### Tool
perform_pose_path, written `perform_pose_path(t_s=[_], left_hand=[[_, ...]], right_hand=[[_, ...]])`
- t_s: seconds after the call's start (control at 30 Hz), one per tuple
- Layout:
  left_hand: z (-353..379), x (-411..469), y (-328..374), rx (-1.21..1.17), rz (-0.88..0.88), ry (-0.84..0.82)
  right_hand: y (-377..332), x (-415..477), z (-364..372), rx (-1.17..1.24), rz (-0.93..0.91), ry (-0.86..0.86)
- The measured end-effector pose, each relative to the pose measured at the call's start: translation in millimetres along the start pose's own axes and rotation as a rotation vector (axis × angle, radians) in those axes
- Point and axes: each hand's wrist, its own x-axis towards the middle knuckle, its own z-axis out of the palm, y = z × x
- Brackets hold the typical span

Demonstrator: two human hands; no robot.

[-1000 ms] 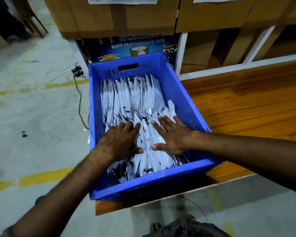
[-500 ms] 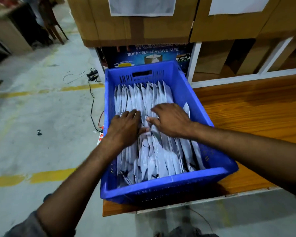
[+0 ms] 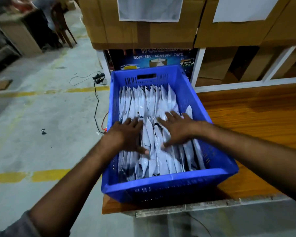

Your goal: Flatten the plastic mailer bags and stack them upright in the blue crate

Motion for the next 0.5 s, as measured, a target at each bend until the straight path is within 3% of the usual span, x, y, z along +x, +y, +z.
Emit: perform_pose_path(t_s=[0.1, 0.3, 0.43, 0.5], left_hand=[[19.0, -10.8, 15.2, 0.102, -0.022, -0.054], [18.8, -37.3, 29.6, 0.114, 0.004, 0.081], [39.6, -53.6, 38.5, -0.003, 0.022, 0.107], [30.9, -58.6, 36.0, -0.067, 0.034, 0.091]], right_hand=[[-20.3, -22.0, 36.7, -0.028, -0.03, -0.138], [-27.2, -48.6, 28.9, -0.109, -0.071, 0.148], [-27.9, -62.6, 34.1, 0.025, -0.095, 0.02], [-25.5, -67.9, 23.7, 0.055, -0.037, 0.14]])
